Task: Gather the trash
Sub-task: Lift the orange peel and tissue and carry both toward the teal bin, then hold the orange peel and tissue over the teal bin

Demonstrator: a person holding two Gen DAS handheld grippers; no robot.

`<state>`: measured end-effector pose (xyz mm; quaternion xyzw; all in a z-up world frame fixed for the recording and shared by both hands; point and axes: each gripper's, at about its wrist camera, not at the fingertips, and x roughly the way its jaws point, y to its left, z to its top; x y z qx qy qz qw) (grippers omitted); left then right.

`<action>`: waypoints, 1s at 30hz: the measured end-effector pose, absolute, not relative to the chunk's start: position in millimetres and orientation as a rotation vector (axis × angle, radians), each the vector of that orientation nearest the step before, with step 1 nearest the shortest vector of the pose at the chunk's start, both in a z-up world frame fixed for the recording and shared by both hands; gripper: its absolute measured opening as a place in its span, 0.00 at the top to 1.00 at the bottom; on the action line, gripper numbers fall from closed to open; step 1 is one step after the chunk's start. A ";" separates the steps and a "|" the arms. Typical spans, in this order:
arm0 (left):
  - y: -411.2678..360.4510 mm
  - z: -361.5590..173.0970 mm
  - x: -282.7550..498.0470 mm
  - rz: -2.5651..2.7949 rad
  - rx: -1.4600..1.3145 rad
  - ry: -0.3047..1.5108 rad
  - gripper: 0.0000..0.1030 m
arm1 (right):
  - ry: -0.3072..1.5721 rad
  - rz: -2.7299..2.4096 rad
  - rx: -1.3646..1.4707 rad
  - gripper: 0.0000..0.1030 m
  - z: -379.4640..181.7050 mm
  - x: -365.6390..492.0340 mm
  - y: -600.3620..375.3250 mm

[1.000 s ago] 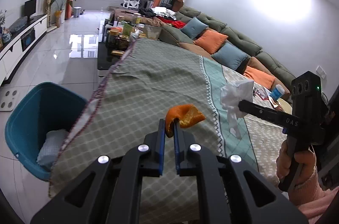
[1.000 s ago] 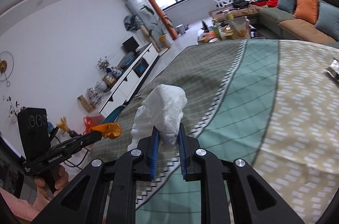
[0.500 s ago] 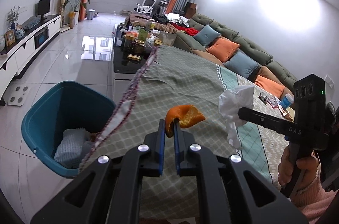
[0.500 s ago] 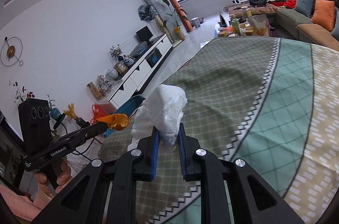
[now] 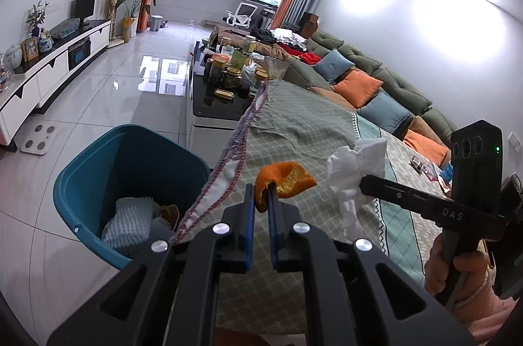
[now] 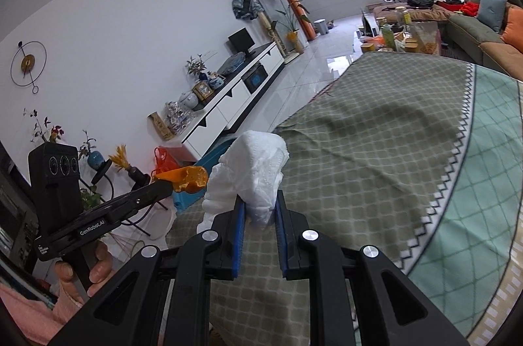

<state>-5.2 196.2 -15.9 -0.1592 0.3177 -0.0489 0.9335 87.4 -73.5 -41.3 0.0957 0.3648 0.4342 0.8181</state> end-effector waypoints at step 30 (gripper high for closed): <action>224.9 -16.4 -14.3 -0.012 -0.366 0.626 0.91 | 0.788 0.981 0.160 0.83 -35.9 95.6 -29.3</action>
